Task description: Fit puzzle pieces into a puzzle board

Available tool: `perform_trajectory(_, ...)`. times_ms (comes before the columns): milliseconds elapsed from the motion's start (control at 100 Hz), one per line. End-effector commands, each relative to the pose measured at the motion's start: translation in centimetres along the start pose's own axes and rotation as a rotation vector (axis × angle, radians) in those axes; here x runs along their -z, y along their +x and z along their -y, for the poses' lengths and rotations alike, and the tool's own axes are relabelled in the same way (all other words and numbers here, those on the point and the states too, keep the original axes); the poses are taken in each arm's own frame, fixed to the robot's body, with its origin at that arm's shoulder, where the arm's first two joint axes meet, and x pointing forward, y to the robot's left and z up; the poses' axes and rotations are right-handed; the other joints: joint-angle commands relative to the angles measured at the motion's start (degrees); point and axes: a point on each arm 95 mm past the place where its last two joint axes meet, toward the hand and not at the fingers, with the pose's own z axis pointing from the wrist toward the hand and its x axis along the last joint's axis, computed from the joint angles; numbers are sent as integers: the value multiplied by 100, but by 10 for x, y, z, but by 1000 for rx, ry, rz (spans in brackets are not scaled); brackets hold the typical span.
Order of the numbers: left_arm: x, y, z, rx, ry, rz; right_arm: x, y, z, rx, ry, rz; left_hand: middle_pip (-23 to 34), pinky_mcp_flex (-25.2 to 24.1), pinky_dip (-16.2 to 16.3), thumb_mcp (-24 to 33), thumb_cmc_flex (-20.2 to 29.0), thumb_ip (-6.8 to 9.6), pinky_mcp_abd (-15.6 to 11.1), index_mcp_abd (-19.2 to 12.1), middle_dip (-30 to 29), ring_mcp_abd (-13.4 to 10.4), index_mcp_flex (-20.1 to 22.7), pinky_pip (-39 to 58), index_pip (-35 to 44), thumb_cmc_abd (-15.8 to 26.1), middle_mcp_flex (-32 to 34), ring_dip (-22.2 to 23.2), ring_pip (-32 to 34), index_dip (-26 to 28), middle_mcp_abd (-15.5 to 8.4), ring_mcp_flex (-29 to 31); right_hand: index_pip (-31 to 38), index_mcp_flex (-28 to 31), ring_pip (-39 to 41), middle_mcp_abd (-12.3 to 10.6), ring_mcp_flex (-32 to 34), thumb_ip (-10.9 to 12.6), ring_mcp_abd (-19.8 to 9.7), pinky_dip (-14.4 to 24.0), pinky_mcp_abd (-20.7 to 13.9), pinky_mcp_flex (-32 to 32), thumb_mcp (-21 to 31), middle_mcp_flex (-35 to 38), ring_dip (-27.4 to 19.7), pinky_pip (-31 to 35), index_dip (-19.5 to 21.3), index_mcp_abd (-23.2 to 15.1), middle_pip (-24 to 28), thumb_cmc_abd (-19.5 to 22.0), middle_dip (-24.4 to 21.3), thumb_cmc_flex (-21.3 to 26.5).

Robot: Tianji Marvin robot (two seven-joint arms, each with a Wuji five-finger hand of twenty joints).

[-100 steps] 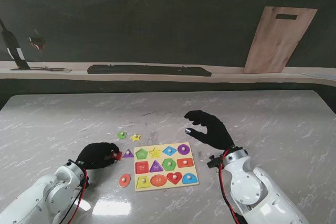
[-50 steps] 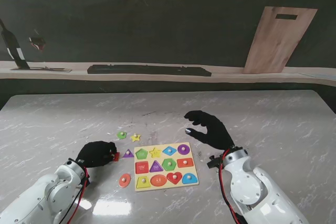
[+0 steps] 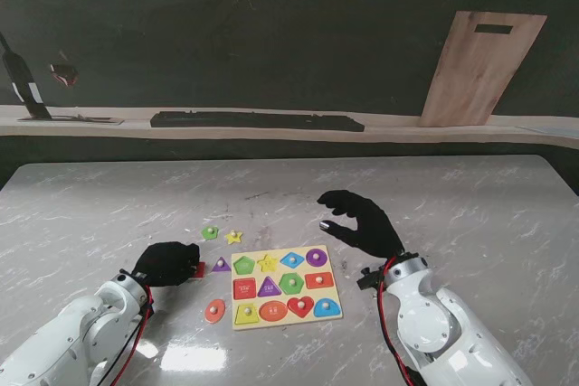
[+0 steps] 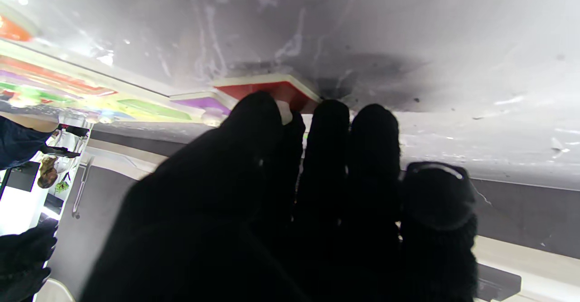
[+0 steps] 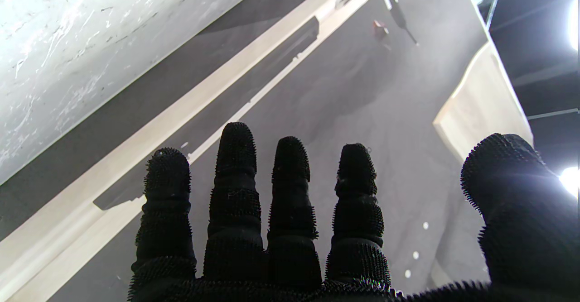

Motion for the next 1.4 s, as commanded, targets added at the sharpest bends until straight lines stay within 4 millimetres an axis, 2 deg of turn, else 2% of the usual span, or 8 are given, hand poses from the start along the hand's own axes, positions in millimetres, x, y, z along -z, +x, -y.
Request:
perform_trajectory(0, 9, -3, -16, 5, -43, 6, 1, 2, 3, -4, -1, -5, -10, 134, -87, 344, 81, -6, -269, 89, -145, -122, 65, 401, 510, -325, 228, -13, 212, 158, 208, 227, 79, 152, 74, -54, -15, 111, -42, 96, 60, -75, -127, -29, 45, 58, 86, -195, -41, 85, 18, 14)
perform_trajectory(410, 9, 14, 6, 42, 35, -45, 1, 2, 2, -1, 10, -12, 153, 209, -141, 785, -212, 132, -389, 52, 17, -185, 26, 515, 668, -474, 257, 23, 326, 265, 188, 269, 77, 161, 69, -48, -19, 112, -39, 98, 56, -78, -129, -29, 45, 53, 88, -216, -53, 84, 20, 20)
perform_trajectory(720, 10, 33, 25, 64, 37, -73, -2, 1, 3, -20, 22, -26, 304, 388, -183, 1035, -362, 178, -390, 90, 12, -167, 91, 674, 737, -610, 337, -3, 473, 295, 228, 401, 75, 166, 62, -47, -29, 112, -31, 99, 59, -80, -132, -28, 44, 51, 89, -203, -56, 87, 22, 23)
perform_trajectory(920, 5, 46, 38, 63, 25, -77, -3, 2, 1, -30, 11, -44, 337, 313, -217, 1087, -404, 187, -380, 84, 22, -164, 21, 653, 755, -575, 273, -32, 459, 330, 210, 322, 71, 175, 62, -54, -11, 111, -33, 98, 59, -80, -137, -23, 43, 46, 89, -207, -64, 90, 21, 23)
perform_trajectory(1140, -4, 61, 42, 85, -23, -73, -5, -2, -1, -46, 8, -42, 481, 272, -206, 1103, -445, 203, -365, 133, 114, -172, -29, 679, 797, -539, 239, -42, 505, 386, 227, 307, 64, 176, 41, -54, -31, 112, -26, 92, 66, -97, -138, -26, 37, 31, 87, -209, -81, 85, 17, 36)
perform_trajectory(1390, -14, 78, 35, 123, -81, -66, -6, -5, -3, -41, -2, -37, 586, 224, -178, 1109, -451, 228, -351, 190, 176, -128, -73, 719, 824, -513, 181, -46, 554, 438, 259, 256, 54, 175, 37, -49, -36, 112, -27, 91, 61, -104, -154, -45, 39, 23, 85, -212, -91, 97, 17, 34)
